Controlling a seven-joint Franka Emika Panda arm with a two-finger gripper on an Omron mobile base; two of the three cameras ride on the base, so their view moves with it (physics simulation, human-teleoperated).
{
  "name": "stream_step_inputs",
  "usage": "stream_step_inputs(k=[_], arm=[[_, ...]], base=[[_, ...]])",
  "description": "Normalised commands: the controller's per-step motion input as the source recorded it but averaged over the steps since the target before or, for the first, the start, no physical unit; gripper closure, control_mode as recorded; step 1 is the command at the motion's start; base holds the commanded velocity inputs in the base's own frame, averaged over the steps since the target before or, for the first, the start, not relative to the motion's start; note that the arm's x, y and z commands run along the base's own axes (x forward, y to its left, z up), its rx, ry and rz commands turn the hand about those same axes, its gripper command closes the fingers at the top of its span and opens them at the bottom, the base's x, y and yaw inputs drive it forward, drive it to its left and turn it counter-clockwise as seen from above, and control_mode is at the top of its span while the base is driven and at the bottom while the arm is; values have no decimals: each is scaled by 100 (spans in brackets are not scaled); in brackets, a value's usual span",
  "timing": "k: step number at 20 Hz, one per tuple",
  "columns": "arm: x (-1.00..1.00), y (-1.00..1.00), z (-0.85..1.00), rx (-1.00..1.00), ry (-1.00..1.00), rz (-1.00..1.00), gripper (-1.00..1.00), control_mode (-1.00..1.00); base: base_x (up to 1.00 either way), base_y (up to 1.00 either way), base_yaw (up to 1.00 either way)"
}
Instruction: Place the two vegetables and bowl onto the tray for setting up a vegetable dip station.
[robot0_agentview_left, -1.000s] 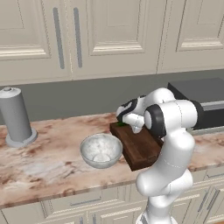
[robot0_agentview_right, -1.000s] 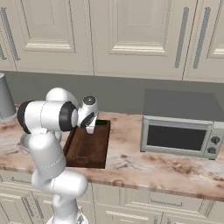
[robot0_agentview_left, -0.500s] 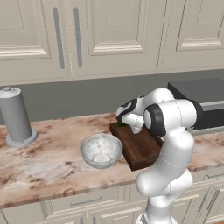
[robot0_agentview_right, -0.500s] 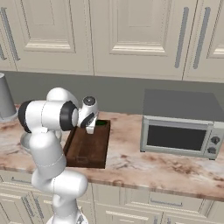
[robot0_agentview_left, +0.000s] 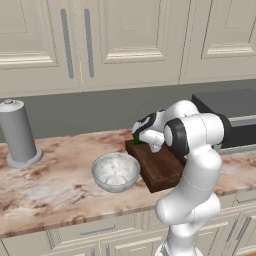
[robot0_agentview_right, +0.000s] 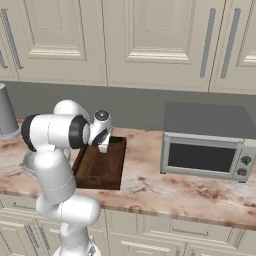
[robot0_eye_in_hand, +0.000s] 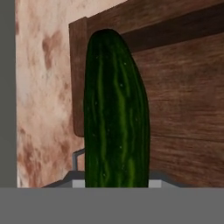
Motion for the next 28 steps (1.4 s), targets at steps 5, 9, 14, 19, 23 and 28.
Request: stream_step_inputs(k=[5,9,14,19,23,28], arm=[[0,0,-3,0,1,0,100,-100],[0,0,0,0,0,0,-100,-100],[0,0,0,0,0,0,-100,-100],[0,0,0,0,0,0,-100,-100],[0,0,0,0,0,0,-100,-100],[0,-1,0,0,0,0,-100,-100]], base=[[0,0,0],[0,0,0],[0,0,0],[0,0,0],[0,0,0],[0,0,0]])
